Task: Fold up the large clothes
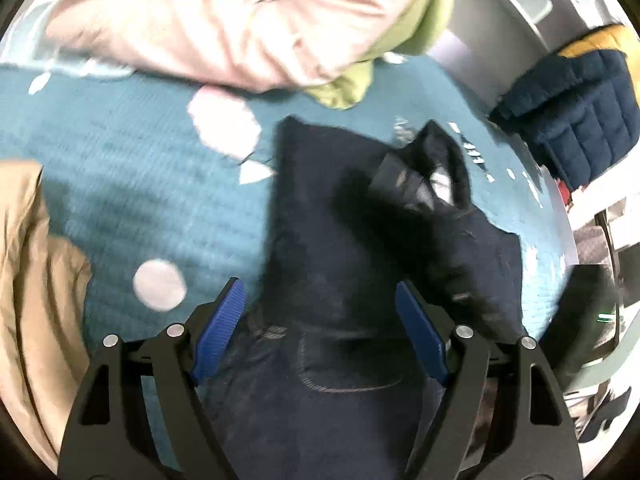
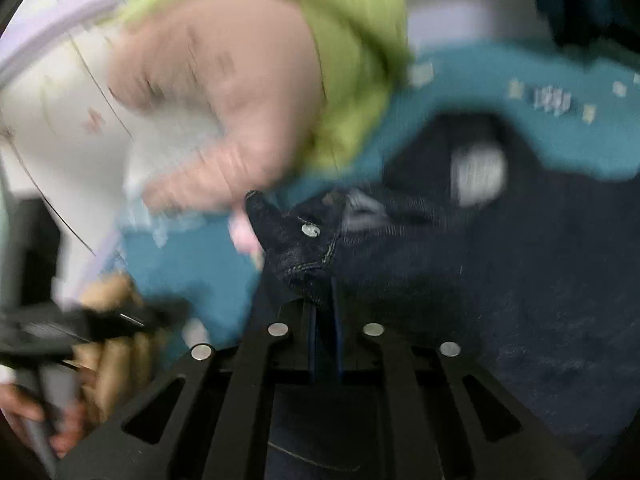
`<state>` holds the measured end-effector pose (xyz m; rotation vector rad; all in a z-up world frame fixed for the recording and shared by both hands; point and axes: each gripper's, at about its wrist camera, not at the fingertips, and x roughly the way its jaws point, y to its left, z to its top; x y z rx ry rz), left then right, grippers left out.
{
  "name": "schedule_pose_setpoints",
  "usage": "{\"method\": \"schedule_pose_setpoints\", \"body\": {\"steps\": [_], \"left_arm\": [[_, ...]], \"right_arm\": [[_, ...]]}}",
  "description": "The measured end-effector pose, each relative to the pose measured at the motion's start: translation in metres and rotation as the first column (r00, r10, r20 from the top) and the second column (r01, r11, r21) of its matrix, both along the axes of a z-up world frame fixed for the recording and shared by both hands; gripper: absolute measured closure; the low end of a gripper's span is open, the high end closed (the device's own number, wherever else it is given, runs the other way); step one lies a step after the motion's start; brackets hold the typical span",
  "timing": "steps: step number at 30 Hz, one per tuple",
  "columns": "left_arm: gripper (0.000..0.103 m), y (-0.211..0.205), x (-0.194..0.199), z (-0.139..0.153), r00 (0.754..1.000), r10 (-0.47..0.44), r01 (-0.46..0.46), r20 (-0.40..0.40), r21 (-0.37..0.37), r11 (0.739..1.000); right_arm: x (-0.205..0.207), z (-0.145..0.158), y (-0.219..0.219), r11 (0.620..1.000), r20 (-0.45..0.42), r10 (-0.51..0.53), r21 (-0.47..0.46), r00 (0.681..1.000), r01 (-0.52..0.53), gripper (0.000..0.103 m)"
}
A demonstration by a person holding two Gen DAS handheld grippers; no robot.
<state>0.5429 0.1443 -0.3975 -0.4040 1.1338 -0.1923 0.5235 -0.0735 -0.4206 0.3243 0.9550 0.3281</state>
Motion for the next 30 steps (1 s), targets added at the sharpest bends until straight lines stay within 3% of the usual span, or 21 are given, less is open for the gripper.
{"method": "schedule_pose_setpoints", "body": {"steps": [3, 8, 10, 13, 16, 18, 21, 24, 27, 30], "left_arm": [[0.024, 0.007, -0.005, -0.004, 1.000, 0.007, -0.007, -0.008, -0.003, 1.000], [0.024, -0.004, -0.003, 0.003, 1.000, -0.014, 0.015, 0.012, -0.037, 0.999], [0.024, -0.018, 0.003, 0.007, 0.999, -0.029, 0.030, 0.023, -0.039, 0.999], [0.024, -0.038, 0.011, 0.012, 0.998, -0.049, 0.051, 0.032, -0.067, 0.996], [0.024, -0.051, 0.016, 0.015, 0.998, -0.051, 0.053, 0.031, -0.077, 0.996], [0.024, -0.057, 0.018, 0.018, 0.998, -0.039, 0.043, 0.039, -0.084, 0.996], [0.024, -0.069, 0.021, 0.018, 0.997, -0.070, 0.072, 0.029, -0.101, 0.992], [0.024, -0.090, 0.027, 0.010, 0.992, -0.124, 0.125, 0.014, -0.086, 0.988], [0.024, -0.112, 0.037, -0.004, 0.985, -0.173, 0.172, -0.005, -0.063, 0.983], [0.024, -0.108, 0.058, -0.013, 0.992, -0.126, 0.125, -0.029, -0.026, 0.992]], "right_arm": [[-0.014, -0.005, -0.002, 1.000, -0.012, 0.002, 0.017, 1.000, -0.002, 0.088], [-0.037, 0.026, -0.019, 0.999, 0.004, 0.034, 0.009, 0.999, -0.034, 0.066], [-0.048, 0.037, -0.032, 1.000, 0.008, 0.014, -0.004, 1.000, -0.014, 0.036], [-0.049, 0.039, -0.041, 0.998, -0.013, 0.051, 0.032, 0.999, -0.050, 0.011], [-0.047, 0.030, -0.031, 0.995, -0.043, 0.099, -0.015, 0.994, -0.099, 0.011], [-0.049, 0.027, -0.032, 0.994, -0.047, 0.108, 0.010, 0.993, -0.108, 0.011], [-0.054, 0.041, -0.057, 0.997, 0.012, 0.023, 0.067, 1.000, -0.023, 0.011], [-0.056, 0.061, -0.100, 0.994, 0.076, -0.112, 0.017, 0.991, 0.111, 0.012], [-0.043, 0.060, -0.149, 0.979, 0.024, -0.201, 0.034, 0.979, 0.200, 0.016], [-0.024, 0.061, -0.188, 0.953, -0.003, -0.290, -0.088, 0.957, 0.289, 0.016]]}}
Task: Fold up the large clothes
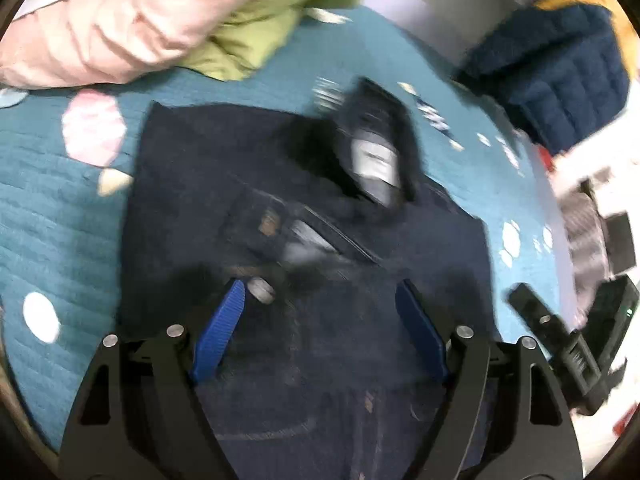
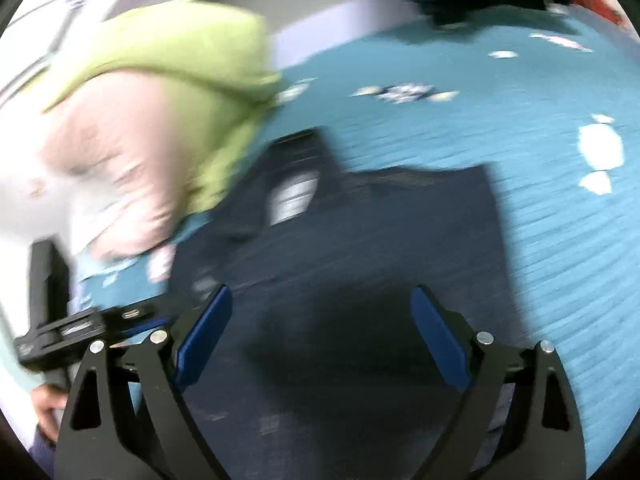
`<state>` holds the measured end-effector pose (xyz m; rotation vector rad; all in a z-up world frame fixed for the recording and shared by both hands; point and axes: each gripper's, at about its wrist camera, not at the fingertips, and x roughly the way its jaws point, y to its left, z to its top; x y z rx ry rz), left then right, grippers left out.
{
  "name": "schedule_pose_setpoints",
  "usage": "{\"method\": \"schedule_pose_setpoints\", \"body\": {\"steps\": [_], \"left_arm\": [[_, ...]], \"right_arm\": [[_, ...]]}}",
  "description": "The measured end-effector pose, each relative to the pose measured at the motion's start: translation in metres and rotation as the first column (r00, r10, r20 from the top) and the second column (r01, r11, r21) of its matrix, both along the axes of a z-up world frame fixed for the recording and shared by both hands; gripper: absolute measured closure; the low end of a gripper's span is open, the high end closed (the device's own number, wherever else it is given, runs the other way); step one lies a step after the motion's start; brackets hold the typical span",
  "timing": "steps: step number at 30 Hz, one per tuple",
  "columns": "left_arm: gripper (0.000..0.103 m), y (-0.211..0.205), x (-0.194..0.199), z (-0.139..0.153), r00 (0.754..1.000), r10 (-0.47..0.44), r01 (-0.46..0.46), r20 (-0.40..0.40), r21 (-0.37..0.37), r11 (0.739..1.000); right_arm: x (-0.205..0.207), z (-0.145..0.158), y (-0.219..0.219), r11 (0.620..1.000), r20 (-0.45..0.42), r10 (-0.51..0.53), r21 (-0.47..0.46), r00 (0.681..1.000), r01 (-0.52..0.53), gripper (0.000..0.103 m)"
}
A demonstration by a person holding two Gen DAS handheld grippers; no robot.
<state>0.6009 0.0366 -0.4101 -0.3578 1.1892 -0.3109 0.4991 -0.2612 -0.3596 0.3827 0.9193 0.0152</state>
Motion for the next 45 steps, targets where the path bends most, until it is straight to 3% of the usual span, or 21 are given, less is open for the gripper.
{"method": "schedule_pose_setpoints", "body": {"steps": [2, 6, 8, 12, 18, 23, 24, 26, 28, 31, 33, 35, 45], "left_arm": [[0.024, 0.019, 0.019, -0.003, 0.998, 0.055, -0.055, -0.013, 0.025, 0.998], [0.023, 0.061, 0.056, -0.012, 0.987, 0.154, -0.148, -0.049, 0.110, 0.983], [0.023, 0.075, 0.071, -0.019, 0.981, 0.177, -0.165, -0.084, 0.136, 0.977], [0.023, 0.089, 0.092, -0.038, 0.969, 0.188, -0.171, -0.162, 0.112, 0.979], [0.022, 0.089, 0.114, -0.063, 0.948, 0.210, -0.188, -0.238, 0.111, 0.976], [0.022, 0.069, 0.125, -0.056, 0.971, 0.166, -0.134, -0.172, 0.184, 0.974], [0.033, 0.063, 0.126, -0.054, 0.977, 0.143, -0.112, -0.157, 0.191, 0.975], [0.041, 0.050, 0.127, -0.054, 0.984, 0.106, -0.069, -0.145, 0.241, 0.968], [0.054, 0.044, 0.124, -0.054, 0.988, 0.103, -0.063, -0.118, 0.303, 0.951], [0.073, 0.043, 0.116, -0.047, 0.993, 0.091, -0.064, -0.070, 0.323, 0.944], [0.084, 0.052, 0.108, -0.035, 0.995, 0.090, -0.076, -0.036, 0.274, 0.959], [0.088, 0.058, 0.097, -0.021, 0.997, 0.073, -0.070, -0.005, 0.238, 0.969], [0.091, 0.083, 0.012, 0.057, 0.991, 0.033, -0.040, 0.131, 0.056, 0.998]], "right_arm": [[0.016, -0.006, -0.026, 0.999, -0.043, -0.046, -0.028, 0.998, 0.045, 0.016], [0.046, -0.032, -0.071, 0.993, -0.165, -0.090, 0.067, 0.982, 0.102, 0.016], [0.055, -0.039, -0.086, 0.984, -0.180, -0.138, 0.083, 0.974, 0.154, 0.016], [0.074, -0.052, -0.099, 0.975, -0.237, -0.119, 0.157, 0.964, 0.159, 0.016], [0.090, -0.065, -0.098, 0.968, -0.269, -0.092, 0.200, 0.959, 0.149, 0.036], [0.092, -0.076, -0.110, 0.953, -0.292, -0.096, 0.249, 0.952, 0.172, 0.062], [0.091, -0.076, -0.112, 0.952, -0.295, -0.090, 0.254, 0.951, 0.169, 0.067], [0.090, -0.077, -0.116, 0.950, -0.294, -0.081, 0.265, 0.952, 0.162, 0.073], [0.085, -0.074, -0.119, 0.947, -0.273, -0.081, 0.278, 0.959, 0.159, 0.092], [0.074, -0.058, -0.121, 0.947, -0.211, -0.079, 0.290, 0.974, 0.139, 0.094], [0.067, -0.042, -0.118, 0.948, -0.165, -0.068, 0.296, 0.984, 0.115, 0.094], [0.060, -0.026, -0.114, 0.950, -0.122, -0.054, 0.299, 0.991, 0.089, 0.094], [-0.018, 0.063, -0.077, 0.959, 0.050, 0.040, 0.279, 0.998, -0.052, 0.094]]}}
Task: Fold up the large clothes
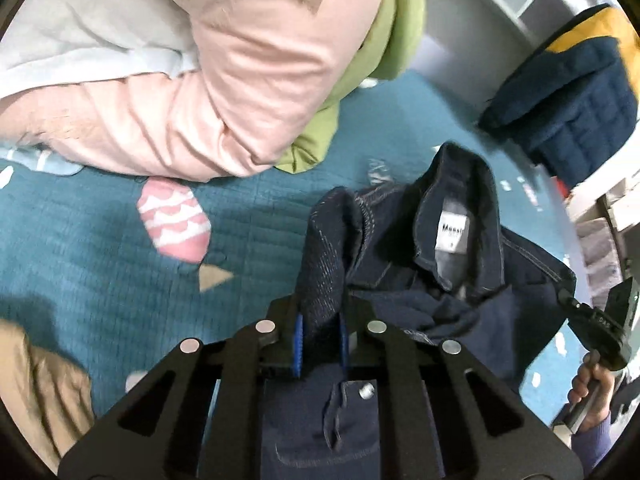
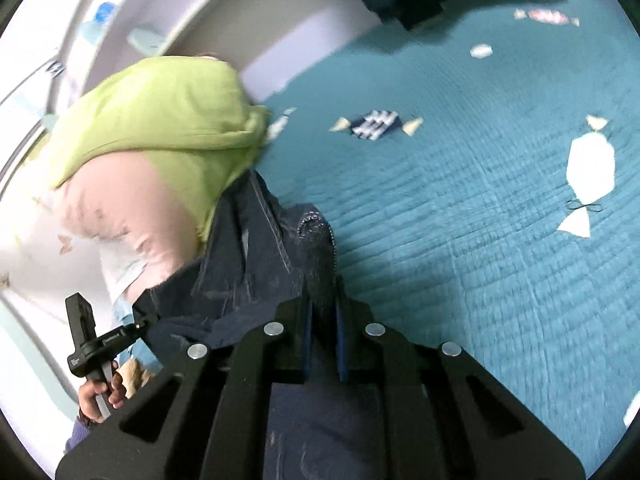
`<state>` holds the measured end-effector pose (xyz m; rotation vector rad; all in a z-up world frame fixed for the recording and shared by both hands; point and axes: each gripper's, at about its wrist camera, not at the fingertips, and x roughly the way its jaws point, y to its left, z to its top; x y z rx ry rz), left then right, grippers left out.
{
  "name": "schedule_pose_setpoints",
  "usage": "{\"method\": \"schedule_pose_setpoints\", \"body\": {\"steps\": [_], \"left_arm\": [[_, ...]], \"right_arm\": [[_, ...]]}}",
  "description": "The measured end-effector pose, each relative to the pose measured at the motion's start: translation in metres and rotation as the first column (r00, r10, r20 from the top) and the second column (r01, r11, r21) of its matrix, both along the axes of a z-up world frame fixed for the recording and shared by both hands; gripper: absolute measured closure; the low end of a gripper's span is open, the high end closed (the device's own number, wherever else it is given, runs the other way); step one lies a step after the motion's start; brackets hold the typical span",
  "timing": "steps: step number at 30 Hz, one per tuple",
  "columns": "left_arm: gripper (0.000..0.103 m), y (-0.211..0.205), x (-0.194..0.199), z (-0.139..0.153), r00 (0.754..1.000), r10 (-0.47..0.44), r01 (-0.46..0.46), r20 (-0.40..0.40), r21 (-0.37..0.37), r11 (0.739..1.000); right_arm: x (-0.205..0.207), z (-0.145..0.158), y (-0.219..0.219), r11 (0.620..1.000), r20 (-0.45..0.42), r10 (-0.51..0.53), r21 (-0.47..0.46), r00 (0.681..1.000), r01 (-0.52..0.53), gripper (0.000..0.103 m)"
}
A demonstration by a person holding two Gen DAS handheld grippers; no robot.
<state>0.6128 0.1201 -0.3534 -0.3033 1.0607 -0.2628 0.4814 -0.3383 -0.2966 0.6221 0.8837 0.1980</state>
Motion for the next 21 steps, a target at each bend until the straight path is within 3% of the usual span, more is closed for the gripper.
{"method": "schedule_pose_setpoints", "body": {"steps": [2, 6, 11, 17, 21], "left_arm": [[0.091, 0.002, -0.020, 0.012, 1.000, 0.002, -0.002, 0.019, -0.041, 0.999], [0.091, 0.004, -0.070, 0.032, 0.998, -0.017, 0.019, 0.052, -0.050, 0.999], [0.091, 0.022, -0.155, 0.036, 0.998, -0.025, 0.029, 0.062, -0.069, 0.997], [0.088, 0.043, -0.238, 0.002, 1.000, -0.003, 0.002, -0.024, -0.057, 0.998], [0.089, 0.053, -0.276, -0.042, 0.992, 0.028, -0.029, -0.121, -0.009, 1.000]], "right_arm": [[-0.019, 0.014, 0.008, 1.000, 0.017, 0.017, -0.006, 1.000, -0.016, 0.094], [-0.072, 0.033, 0.018, 0.999, 0.023, 0.051, -0.020, 0.998, -0.051, 0.094], [-0.143, 0.035, 0.019, 0.996, -0.017, 0.075, -0.039, 0.997, -0.076, 0.094], [-0.215, -0.001, 0.021, 0.993, -0.158, 0.082, -0.076, 0.984, -0.094, 0.093], [-0.248, -0.048, 0.035, 0.976, -0.328, 0.083, -0.164, 0.941, -0.143, 0.088]]}}
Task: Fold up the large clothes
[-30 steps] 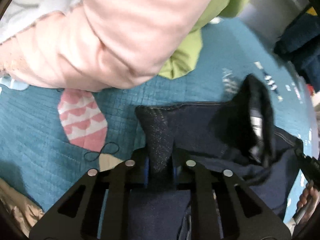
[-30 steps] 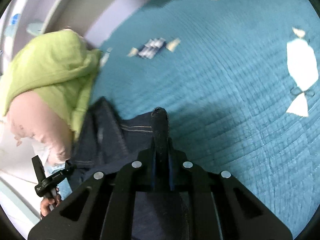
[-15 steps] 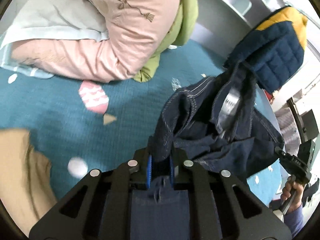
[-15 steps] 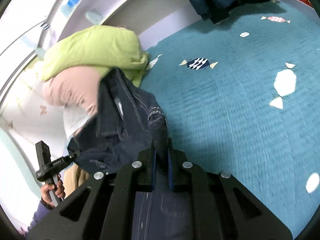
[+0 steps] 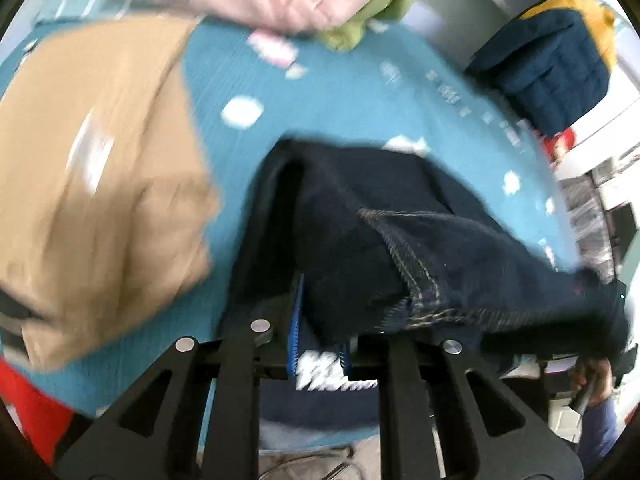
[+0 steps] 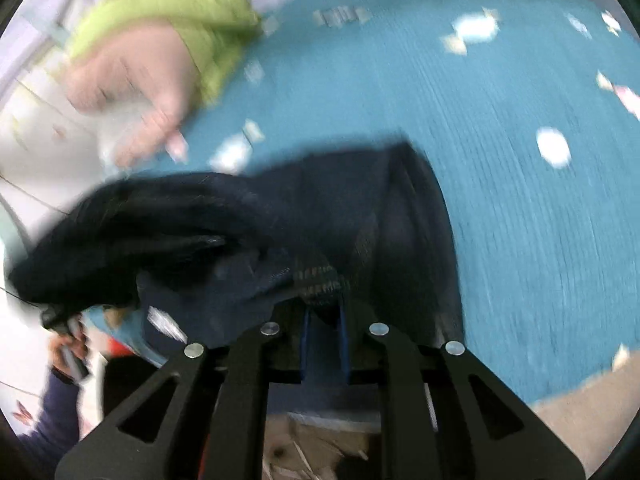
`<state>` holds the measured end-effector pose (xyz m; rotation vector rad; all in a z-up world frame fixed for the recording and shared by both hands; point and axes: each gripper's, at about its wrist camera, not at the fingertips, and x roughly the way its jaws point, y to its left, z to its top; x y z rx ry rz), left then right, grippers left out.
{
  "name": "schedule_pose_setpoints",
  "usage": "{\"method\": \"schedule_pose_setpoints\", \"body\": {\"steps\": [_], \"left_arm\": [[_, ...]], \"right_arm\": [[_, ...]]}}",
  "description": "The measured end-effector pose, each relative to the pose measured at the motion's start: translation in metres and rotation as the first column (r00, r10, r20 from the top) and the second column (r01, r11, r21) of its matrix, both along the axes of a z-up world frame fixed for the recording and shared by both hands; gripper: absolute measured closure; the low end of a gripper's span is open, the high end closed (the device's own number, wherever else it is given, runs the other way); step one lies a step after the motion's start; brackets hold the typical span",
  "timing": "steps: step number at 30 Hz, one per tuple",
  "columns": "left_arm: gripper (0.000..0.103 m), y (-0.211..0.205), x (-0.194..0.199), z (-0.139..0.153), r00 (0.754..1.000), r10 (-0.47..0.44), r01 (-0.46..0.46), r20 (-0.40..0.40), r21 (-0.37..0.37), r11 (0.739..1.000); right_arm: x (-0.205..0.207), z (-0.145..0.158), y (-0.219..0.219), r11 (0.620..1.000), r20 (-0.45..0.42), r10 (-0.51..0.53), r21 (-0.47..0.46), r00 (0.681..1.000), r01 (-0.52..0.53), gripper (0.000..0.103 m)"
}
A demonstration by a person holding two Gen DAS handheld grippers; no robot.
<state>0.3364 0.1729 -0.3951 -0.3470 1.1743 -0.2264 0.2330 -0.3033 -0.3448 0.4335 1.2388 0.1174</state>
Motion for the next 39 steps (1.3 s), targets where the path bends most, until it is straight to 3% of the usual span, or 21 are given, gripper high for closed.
{"method": "schedule_pose_setpoints", "body": {"steps": [4, 7, 8, 10, 13, 14, 16, 18, 20, 22, 23, 25, 27, 29, 30, 32, 36, 39], "left_arm": [[0.085, 0.006, -0.017, -0.033, 0.996, 0.030, -0.029, -0.083, 0.019, 0.999], [0.073, 0.003, -0.027, -0.034, 0.997, 0.020, -0.017, -0.077, 0.038, 0.999], [0.066, 0.002, -0.031, -0.030, 0.998, 0.019, -0.016, -0.066, 0.051, 0.999], [0.062, 0.000, -0.038, -0.017, 0.999, 0.019, -0.016, -0.035, 0.087, 0.996], [0.047, 0.000, -0.052, 0.009, 0.999, 0.036, -0.037, 0.014, 0.085, 0.996], [0.039, -0.001, -0.059, 0.020, 0.998, 0.035, -0.039, 0.046, 0.078, 0.996], [0.035, -0.008, -0.065, 0.044, 0.992, 0.039, -0.052, 0.119, 0.107, 0.993], [0.027, -0.021, -0.063, 0.060, 0.988, 0.004, -0.015, 0.158, 0.069, 0.997], [0.026, -0.034, -0.052, 0.064, 0.987, -0.032, 0.019, 0.157, 0.081, 0.997], [0.026, -0.053, -0.039, 0.057, 0.987, -0.066, 0.047, 0.147, 0.133, 0.990], [0.026, -0.061, -0.033, 0.050, 0.988, -0.076, 0.056, 0.136, 0.149, 0.987], [0.026, -0.075, -0.016, 0.024, 0.992, -0.099, 0.080, 0.083, 0.205, 0.975], [0.026, -0.080, -0.007, -0.014, 0.996, -0.090, 0.094, -0.028, 0.272, 0.958], [0.027, -0.077, -0.011, -0.043, 0.991, -0.067, 0.096, -0.115, 0.265, 0.960], [0.027, -0.074, -0.018, -0.053, 0.990, -0.063, 0.094, -0.124, 0.259, 0.961], [0.027, -0.073, -0.030, -0.056, 0.993, -0.089, 0.108, -0.080, 0.276, 0.955], [0.027, -0.068, -0.043, -0.055, 0.994, -0.090, 0.105, -0.069, 0.272, 0.956], [0.027, -0.061, -0.046, -0.057, 0.995, -0.076, 0.091, -0.070, 0.248, 0.965]], "right_arm": [[-0.017, -0.031, -0.001, 0.998, -0.116, -0.016, -0.061, 0.993, 0.008, 0.085], [-0.027, -0.028, -0.004, 0.996, -0.107, -0.025, -0.088, 0.994, 0.016, 0.083], [-0.031, -0.022, -0.006, 0.995, -0.097, -0.035, -0.093, 0.995, 0.026, 0.082], [-0.038, -0.008, -0.008, 0.994, -0.070, -0.053, -0.101, 0.996, 0.046, 0.076], [-0.046, 0.015, -0.014, 0.991, 0.004, -0.106, -0.081, 0.994, 0.106, 0.064], [-0.045, 0.021, -0.013, 0.991, 0.024, -0.114, -0.064, 0.993, 0.116, 0.064], [-0.038, 0.025, -0.009, 0.993, 0.043, -0.107, -0.040, 0.993, 0.109, 0.064], [-0.025, 0.019, -0.001, 0.994, 0.031, -0.112, -0.006, 0.993, 0.113, 0.064], [-0.011, 0.007, 0.007, 0.994, 0.016, -0.102, 0.043, 0.995, 0.102, 0.069], [0.002, -0.010, 0.021, 0.995, -0.009, -0.076, 0.070, 0.997, 0.076, 0.084], [0.006, -0.016, 0.029, 0.996, -0.022, -0.063, 0.069, 0.998, 0.065, 0.086], [0.012, -0.042, 0.039, 1.000, -0.104, -0.019, -0.024, 0.994, 0.016, 0.095], [0.009, -0.069, 0.034, 0.997, -0.202, -0.013, -0.071, 0.979, -0.001, 0.103], [0.002, -0.074, 0.018, 0.999, -0.195, -0.040, 0.016, 0.980, 0.044, 0.103], [0.001, -0.073, 0.013, 0.998, -0.203, -0.055, 0.016, 0.978, 0.060, 0.103], [0.001, -0.068, 0.015, 0.998, -0.204, -0.029, -0.062, 0.978, 0.016, 0.103], [0.003, -0.066, 0.021, 0.995, -0.227, -0.033, -0.095, 0.973, 0.012, 0.103], [0.011, -0.034, 0.051, 0.989, -0.145, -0.026, -0.147, 0.989, 0.005, 0.102]]}}
